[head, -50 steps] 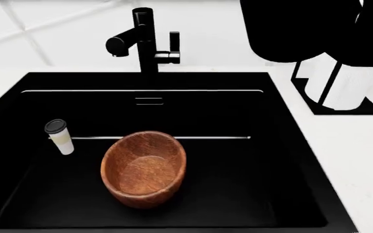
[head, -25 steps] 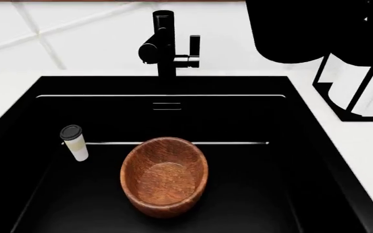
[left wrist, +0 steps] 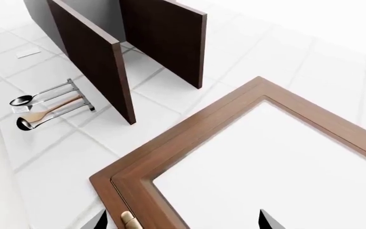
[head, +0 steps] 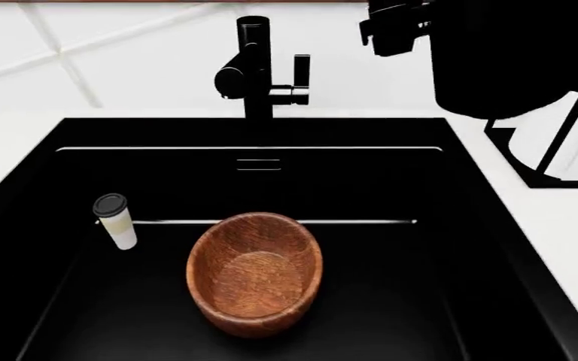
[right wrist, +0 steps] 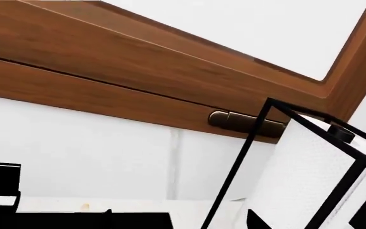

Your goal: Pick the cup and bowl from the sink and place them on the counter for drying.

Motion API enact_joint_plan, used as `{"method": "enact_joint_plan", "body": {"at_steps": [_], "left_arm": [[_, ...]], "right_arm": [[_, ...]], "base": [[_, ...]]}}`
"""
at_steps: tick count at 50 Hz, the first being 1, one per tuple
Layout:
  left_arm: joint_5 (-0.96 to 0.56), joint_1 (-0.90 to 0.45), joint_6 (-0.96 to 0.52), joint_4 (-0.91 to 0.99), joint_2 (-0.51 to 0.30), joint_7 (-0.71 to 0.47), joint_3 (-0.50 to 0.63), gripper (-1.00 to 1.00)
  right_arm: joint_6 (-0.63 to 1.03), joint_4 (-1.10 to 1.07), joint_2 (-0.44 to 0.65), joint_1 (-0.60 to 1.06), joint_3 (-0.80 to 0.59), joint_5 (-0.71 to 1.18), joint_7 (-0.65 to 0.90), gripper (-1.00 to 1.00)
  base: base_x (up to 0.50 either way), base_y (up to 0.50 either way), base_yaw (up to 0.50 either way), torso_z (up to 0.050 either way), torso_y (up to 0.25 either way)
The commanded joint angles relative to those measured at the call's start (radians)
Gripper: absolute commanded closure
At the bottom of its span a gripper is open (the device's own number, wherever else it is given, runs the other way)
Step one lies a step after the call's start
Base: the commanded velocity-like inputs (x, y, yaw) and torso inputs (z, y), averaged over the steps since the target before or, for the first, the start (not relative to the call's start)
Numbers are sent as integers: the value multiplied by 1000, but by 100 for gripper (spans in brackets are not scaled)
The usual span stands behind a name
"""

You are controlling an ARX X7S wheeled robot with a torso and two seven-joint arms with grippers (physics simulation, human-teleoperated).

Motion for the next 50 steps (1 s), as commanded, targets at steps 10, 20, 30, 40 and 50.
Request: {"method": "enact_joint_plan", "body": {"at_steps": [10,20,30,40,50], "left_arm": [[9,2,1,1,-2,-1,11,-100],[12,4,3,3,-4,-3,13,-100],[9,9,8,6,-8,-8,9,-100],[13,8,9,6,-10,-10,14,-100],[15,9,13,2,-11,-8,17,-100]], "right_arm": [[-132,-78,132,34,-169,453,26,-100],[-130,-102,135,15,-225,500,-7,-100],[-141,-116,116,-18,-266,514,-21,-100],[-147,-103,69,-76,-291,479,-94,-100],[-156,-103,35,-118,-303,448,-143,-100]], "base": [[0,0,0,0,0],[0,0,0,0,0],[0,0,0,0,0],[0,0,0,0,0],[0,0,0,0,0]]}}
